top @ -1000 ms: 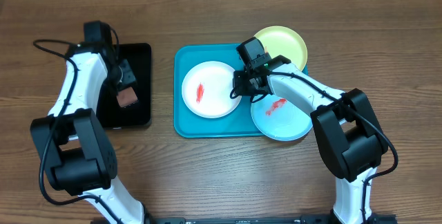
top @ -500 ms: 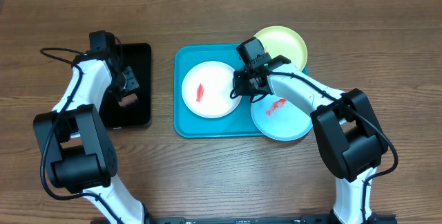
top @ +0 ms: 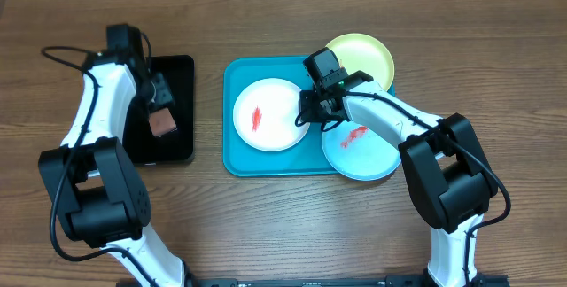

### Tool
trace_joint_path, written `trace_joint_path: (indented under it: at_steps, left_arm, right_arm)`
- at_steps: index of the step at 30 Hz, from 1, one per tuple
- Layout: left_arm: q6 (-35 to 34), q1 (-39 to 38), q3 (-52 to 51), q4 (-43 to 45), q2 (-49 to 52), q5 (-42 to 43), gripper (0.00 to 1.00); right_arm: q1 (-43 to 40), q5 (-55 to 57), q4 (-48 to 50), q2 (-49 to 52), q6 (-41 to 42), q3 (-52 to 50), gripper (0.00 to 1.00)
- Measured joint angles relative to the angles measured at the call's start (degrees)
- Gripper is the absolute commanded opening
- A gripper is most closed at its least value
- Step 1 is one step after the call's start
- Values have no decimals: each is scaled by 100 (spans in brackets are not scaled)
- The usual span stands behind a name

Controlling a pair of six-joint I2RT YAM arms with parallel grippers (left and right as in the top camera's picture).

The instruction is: Clean dirty plates on tray and stack at the side

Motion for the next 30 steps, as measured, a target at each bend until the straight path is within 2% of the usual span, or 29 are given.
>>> trace_joint_path:
  at_steps: [7, 16, 20, 30]
  left_arm:
    - [0, 0, 146, -101, 0, -68, 53]
    - [4, 0, -531, 317, 0, -76, 51]
    - [236, 0, -811, 562, 0, 162, 52]
    - [461, 7, -855, 798, 0, 387, 50]
  right_arm:
    - [0, 2, 4, 0, 2, 0, 4]
    - [0, 0, 0, 0, 0, 0, 4]
    - [0, 0, 2, 0, 0, 0, 4]
    - [0, 0, -2, 0, 0, 0, 4]
